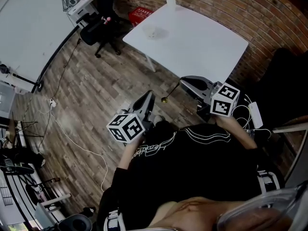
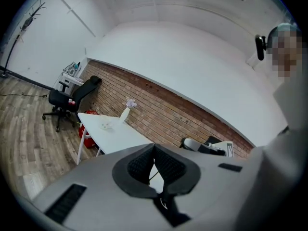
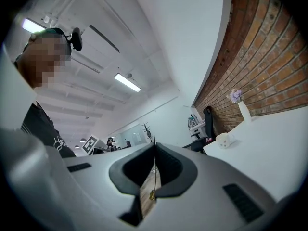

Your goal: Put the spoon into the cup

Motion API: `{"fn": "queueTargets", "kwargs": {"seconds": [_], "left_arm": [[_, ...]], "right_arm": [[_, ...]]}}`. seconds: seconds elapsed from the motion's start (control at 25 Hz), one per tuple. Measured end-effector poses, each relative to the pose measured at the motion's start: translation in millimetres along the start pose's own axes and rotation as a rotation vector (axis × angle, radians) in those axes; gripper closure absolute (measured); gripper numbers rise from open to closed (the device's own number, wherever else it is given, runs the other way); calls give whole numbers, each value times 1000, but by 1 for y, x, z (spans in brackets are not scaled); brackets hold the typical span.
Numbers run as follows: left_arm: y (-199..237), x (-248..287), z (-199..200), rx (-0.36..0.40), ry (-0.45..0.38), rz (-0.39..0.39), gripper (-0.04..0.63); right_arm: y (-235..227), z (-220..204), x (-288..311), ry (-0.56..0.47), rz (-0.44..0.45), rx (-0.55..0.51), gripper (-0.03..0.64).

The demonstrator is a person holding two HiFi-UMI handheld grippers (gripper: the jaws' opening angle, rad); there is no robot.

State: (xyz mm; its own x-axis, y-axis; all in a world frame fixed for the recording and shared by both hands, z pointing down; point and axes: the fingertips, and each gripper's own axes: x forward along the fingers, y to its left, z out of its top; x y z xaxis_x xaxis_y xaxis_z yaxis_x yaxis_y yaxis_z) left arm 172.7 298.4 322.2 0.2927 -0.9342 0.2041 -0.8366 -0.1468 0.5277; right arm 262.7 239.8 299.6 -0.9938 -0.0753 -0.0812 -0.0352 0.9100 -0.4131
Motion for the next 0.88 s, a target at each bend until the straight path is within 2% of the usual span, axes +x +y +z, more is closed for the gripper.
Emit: {"fn": "queueTargets", "kwargs": {"seconds": [0.4, 0.88], "left_arm": [[70, 57, 43, -14, 55, -67, 591], [193, 153, 147, -25, 150, -162, 591]], "right_arm": [[-72, 11, 62, -12, -94, 24, 617], [-185, 51, 184, -34, -241, 55, 617]]}}
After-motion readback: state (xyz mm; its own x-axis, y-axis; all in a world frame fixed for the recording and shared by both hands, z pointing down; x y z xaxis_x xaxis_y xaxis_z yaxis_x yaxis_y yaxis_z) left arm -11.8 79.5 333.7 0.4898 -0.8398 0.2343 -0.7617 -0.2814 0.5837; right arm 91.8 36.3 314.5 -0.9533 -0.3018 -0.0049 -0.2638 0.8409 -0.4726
